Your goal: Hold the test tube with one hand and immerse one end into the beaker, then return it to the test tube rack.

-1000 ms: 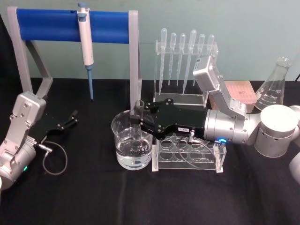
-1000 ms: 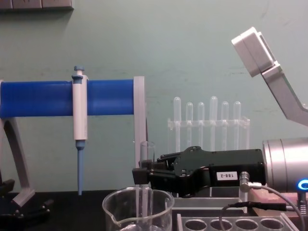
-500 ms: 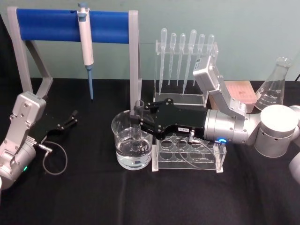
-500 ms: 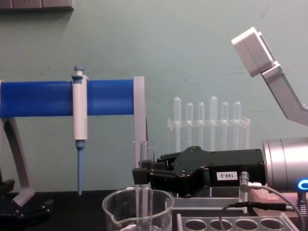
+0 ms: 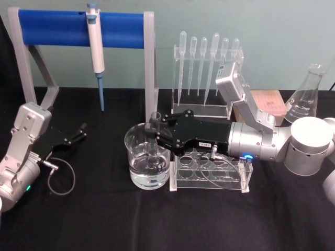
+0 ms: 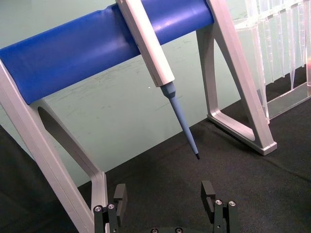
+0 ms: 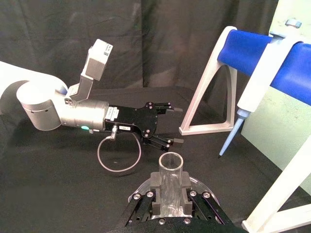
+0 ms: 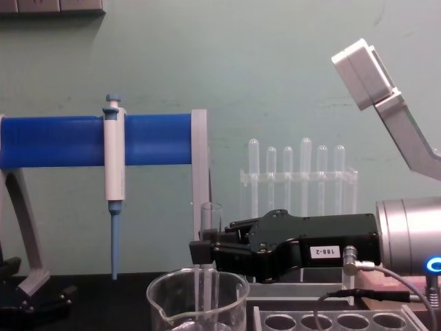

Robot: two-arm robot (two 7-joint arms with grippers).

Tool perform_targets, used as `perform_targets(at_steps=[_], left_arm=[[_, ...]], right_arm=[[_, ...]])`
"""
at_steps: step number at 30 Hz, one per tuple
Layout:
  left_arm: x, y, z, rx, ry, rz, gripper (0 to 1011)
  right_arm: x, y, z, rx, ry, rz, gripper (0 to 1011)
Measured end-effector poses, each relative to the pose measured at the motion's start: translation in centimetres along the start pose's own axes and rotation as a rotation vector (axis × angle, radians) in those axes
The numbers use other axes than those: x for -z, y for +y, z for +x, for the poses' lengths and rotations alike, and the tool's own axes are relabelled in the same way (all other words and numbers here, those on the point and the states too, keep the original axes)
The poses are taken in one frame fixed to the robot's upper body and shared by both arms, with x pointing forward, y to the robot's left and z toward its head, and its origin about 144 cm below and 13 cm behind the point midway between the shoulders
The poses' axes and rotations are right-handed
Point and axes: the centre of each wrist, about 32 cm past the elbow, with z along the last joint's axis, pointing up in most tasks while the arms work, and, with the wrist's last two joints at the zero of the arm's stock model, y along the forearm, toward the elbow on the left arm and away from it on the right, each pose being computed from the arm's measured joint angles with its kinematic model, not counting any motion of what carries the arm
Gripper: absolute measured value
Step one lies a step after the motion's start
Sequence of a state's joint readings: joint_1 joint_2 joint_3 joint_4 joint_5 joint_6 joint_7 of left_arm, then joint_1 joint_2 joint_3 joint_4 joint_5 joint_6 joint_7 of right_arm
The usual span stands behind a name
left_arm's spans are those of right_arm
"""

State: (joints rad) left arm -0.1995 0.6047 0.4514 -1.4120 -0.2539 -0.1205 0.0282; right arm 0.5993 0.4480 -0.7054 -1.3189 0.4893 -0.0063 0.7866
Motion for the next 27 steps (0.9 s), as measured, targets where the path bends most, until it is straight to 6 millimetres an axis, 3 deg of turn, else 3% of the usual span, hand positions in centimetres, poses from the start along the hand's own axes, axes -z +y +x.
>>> perform_targets(at_steps=[16,27], left_arm=[[0.0,0.0,0.0,0.0,0.0,0.0,1000],[0.0,0.0,0.0,0.0,0.0,0.0,1000]], right_arm=[[-0.1,0.0,0.1,0.0,-0.001,0.002,241],[-3.2,-0.2,0.8,-0.001,-0.028,0.037,241]])
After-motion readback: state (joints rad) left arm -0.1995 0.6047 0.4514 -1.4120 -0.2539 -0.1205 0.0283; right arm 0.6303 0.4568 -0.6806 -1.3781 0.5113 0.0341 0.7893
